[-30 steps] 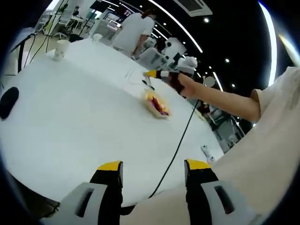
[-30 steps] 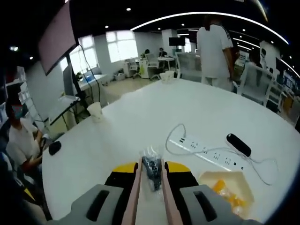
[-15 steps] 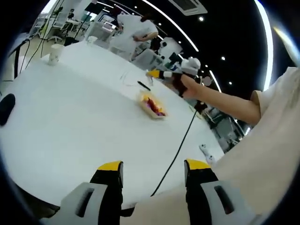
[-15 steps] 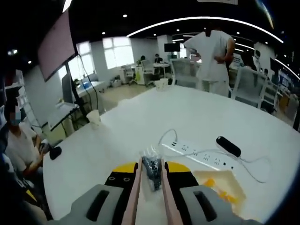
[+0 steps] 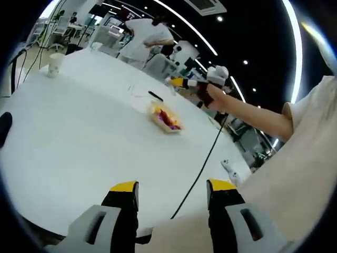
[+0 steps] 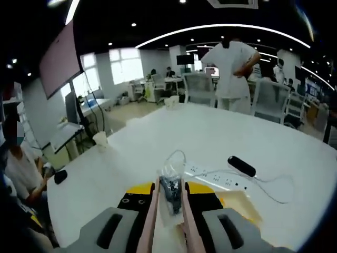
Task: Place the target food into the container with the food tongs after gripping and lifting it, then release it inside without dropping or visibly crushing the food.
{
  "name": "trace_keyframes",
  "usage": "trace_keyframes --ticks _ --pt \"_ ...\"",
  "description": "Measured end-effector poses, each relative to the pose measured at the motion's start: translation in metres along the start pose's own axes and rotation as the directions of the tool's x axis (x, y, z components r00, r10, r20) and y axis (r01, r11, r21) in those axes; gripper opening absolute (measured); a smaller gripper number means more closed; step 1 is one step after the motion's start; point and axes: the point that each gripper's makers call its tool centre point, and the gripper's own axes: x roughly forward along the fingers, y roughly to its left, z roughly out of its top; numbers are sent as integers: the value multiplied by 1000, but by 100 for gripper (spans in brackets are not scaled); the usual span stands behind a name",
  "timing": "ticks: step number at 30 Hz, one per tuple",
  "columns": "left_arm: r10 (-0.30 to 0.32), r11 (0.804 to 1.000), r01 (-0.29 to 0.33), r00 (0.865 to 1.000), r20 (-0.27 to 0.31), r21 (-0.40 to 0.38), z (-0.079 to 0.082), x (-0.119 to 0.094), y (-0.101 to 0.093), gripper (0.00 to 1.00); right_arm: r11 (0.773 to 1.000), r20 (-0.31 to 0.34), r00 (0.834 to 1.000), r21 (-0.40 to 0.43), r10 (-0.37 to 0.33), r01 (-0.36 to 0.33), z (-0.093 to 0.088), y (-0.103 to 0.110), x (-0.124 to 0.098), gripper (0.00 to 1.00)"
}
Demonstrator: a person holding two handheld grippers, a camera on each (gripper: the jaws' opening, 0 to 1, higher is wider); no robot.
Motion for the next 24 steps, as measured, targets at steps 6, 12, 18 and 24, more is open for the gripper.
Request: trace_keyframes --ticks 6,12,18,24 --pt "-17 1000 17 1000 -7 25 6 7 -4 51 999 13 999 11 -36 36 4 -9 -20 21" --pt "-34 998 34 999 -21 48 9 14 -8 51 998 23 998 22 -60 60 4 -18 -34 22" --pt "-49 997 51 998 -31 61 9 19 -13 51 996 30 996 35 -82 81 3 -28 -45 22" --pt "-57 996 59 998 -35 66 9 21 -15 51 995 36 995 43 -94 92 4 -34 -51 22"
